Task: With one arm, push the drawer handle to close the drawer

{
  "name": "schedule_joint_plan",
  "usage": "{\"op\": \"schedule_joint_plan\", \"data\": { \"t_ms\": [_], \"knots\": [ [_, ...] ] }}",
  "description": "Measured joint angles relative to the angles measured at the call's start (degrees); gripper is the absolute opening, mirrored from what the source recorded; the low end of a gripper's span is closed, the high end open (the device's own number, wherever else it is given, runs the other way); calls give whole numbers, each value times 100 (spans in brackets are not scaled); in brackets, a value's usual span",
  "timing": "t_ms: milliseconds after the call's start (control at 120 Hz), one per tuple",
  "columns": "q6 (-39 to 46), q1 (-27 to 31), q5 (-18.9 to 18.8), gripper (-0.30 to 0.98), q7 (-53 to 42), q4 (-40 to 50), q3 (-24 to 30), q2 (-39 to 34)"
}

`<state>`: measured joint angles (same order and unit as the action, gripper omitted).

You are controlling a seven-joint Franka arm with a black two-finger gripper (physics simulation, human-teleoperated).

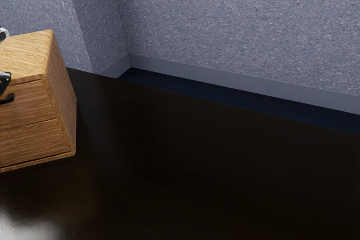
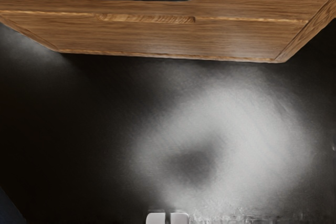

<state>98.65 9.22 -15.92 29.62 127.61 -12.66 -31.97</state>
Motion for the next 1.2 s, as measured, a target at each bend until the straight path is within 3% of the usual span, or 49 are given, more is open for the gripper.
{"op": "schedule_joint_plan", "data": {
  "t_ms": [142,292,567,792,1000,1200],
  "knots": [
    [-309,-290,95,-10,-59,-53,96,-181],
    [-729,-478,213,-10,-212,-604,695,-202],
    [-1477,-911,526,-10,-459,-1499,1303,-138],
    [-1677,-1137,848,-9,-655,-1966,1436,764],
    [-1701,-1152,1002,35,-757,-2259,1642,1242],
    [-1706,-1147,1004,55,-802,-2308,1687,1256]
  ]
}}
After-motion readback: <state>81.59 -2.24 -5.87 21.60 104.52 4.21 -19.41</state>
